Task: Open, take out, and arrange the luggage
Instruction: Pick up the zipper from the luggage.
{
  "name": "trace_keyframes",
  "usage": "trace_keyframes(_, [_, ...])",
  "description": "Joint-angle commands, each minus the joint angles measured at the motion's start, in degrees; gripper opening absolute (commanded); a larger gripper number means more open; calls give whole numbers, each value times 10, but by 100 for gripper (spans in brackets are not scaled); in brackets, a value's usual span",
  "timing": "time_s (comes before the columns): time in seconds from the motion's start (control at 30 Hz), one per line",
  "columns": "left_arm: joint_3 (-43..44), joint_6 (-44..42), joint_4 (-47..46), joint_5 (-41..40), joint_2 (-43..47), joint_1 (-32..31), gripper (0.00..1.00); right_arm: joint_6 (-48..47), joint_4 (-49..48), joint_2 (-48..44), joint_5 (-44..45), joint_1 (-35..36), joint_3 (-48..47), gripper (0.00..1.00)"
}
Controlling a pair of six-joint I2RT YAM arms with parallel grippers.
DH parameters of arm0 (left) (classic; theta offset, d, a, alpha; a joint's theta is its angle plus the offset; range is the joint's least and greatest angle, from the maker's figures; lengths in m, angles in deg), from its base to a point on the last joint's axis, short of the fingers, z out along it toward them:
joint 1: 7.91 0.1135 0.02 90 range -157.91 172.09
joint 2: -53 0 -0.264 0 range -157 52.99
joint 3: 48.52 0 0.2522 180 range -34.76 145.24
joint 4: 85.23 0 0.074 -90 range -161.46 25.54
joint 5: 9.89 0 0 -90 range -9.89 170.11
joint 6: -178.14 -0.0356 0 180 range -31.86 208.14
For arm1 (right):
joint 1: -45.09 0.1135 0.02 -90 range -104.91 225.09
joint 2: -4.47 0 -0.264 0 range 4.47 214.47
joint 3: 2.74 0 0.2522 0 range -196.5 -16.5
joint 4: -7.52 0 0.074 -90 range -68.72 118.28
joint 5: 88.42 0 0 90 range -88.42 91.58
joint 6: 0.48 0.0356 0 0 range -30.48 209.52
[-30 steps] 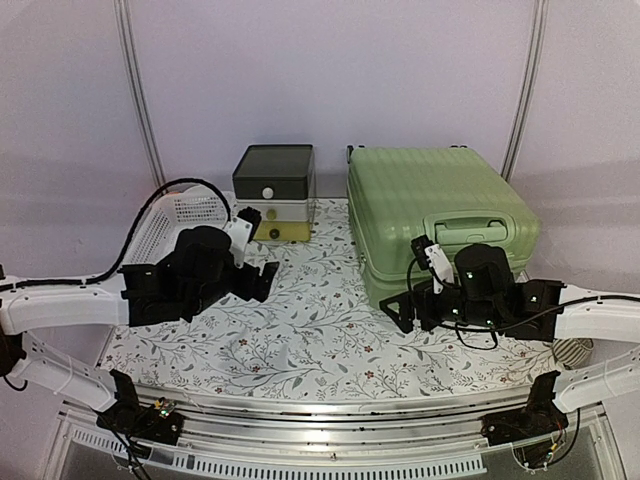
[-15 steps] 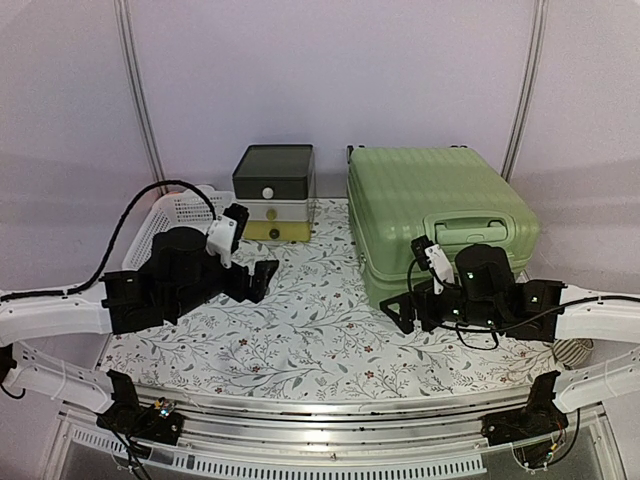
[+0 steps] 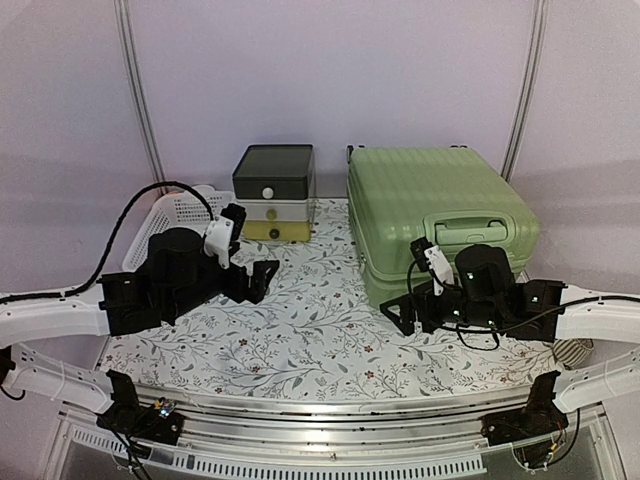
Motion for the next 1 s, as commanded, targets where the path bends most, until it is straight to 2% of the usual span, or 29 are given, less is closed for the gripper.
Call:
trace_keyframes(0.0, [-11,4,-16,9,8,-2,98,-5,3,-7,-1,-1,-14,99])
trace_keyframes(0.7, [-19,7,-42,30,-12,-2,98,-11,2,14,-6,-2,-27,99])
trace_keyframes(0.97, [-31,48,-45,29,-16,6,98,-11,13,12,-7,-1,-36,99])
